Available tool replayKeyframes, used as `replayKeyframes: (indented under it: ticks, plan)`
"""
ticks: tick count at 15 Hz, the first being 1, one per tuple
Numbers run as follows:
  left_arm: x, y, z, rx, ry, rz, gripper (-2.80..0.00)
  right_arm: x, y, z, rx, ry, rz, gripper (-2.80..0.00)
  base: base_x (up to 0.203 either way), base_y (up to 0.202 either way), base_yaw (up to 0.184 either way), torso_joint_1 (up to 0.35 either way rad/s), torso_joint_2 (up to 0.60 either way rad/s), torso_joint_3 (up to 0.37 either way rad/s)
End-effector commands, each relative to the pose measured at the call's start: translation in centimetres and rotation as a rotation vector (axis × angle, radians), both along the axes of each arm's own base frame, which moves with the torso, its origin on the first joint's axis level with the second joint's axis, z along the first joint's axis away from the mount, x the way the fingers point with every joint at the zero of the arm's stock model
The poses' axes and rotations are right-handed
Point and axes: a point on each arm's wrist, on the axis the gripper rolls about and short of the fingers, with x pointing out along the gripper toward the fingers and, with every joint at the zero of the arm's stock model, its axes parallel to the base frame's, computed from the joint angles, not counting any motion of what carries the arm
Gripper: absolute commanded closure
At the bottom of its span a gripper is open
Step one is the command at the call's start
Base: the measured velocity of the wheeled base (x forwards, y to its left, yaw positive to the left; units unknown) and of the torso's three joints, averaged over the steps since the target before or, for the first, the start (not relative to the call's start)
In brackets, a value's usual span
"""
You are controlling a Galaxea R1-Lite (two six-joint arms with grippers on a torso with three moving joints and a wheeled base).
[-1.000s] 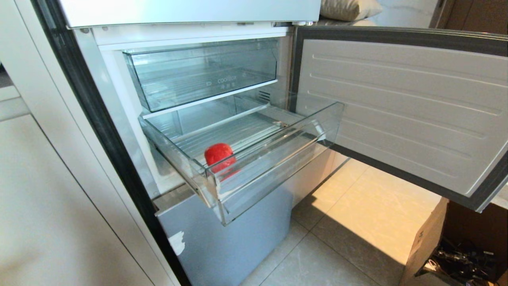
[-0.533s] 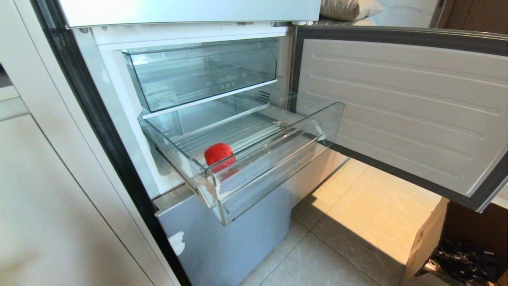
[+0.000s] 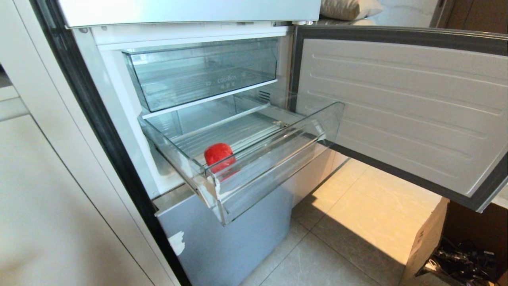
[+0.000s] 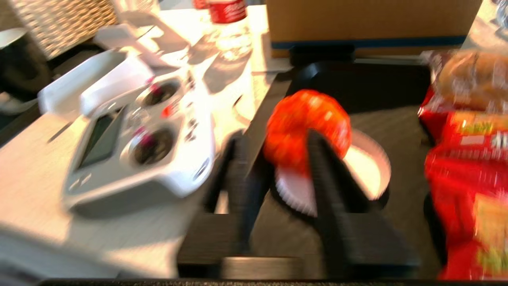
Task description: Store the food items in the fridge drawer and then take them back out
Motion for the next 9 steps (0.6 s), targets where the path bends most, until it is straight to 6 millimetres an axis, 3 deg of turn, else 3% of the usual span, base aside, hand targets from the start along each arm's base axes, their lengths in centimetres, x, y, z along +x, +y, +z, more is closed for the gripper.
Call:
replayKeyframes:
  ticks: [1, 4, 9]
  plan:
    - [0.0, 0.0, 0.0, 0.0, 0.001, 0.0, 0.0, 2.1, -2.5, -1.0, 0.003, -0.003, 0.004, -2.8, 0.0, 0.0, 0.0, 0.0, 0.0, 0.0]
    - [0.0, 0.0, 0.0, 0.0, 0.001, 0.0, 0.0, 4.5, -5.1, -1.2, -0.029, -0.034, 0.008, -2.8, 0.0, 0.0, 0.0, 0.0, 0.0, 0.0]
    - [0.0, 0.0, 0.0, 0.0, 0.001, 0.0, 0.0, 7.1, -7.5, -3.2, -0.039, -0.032, 0.008, -2.8, 0.0, 0.0, 0.0, 0.0, 0.0, 0.0]
